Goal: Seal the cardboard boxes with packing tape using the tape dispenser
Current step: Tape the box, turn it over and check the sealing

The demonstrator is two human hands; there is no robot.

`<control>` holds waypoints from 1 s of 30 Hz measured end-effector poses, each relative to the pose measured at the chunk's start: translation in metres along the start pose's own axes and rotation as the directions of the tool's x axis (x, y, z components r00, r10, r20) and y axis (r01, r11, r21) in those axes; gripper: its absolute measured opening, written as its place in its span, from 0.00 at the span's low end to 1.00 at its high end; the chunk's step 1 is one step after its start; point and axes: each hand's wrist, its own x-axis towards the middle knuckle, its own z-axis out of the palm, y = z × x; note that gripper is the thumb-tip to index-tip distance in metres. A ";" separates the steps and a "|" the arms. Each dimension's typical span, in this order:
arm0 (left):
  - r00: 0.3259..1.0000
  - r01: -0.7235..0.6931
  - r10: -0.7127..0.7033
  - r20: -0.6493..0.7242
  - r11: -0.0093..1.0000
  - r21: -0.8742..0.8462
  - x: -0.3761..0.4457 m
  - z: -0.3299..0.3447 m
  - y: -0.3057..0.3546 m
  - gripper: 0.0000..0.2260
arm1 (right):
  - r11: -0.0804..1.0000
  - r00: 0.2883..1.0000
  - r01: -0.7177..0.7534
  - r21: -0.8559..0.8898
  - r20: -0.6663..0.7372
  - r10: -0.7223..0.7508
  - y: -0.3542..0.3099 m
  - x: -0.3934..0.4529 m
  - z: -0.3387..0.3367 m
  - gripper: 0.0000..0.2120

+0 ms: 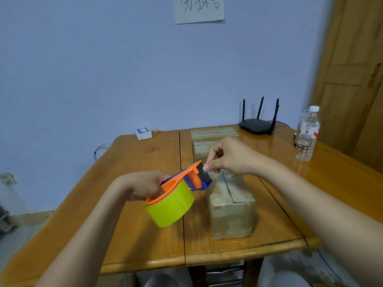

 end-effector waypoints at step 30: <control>0.967 0.174 -0.106 -0.233 0.941 0.292 -0.015 -0.023 0.010 0.07 | 0.926 0.951 -0.294 0.237 -0.023 0.308 0.031 -0.057 -0.036 0.09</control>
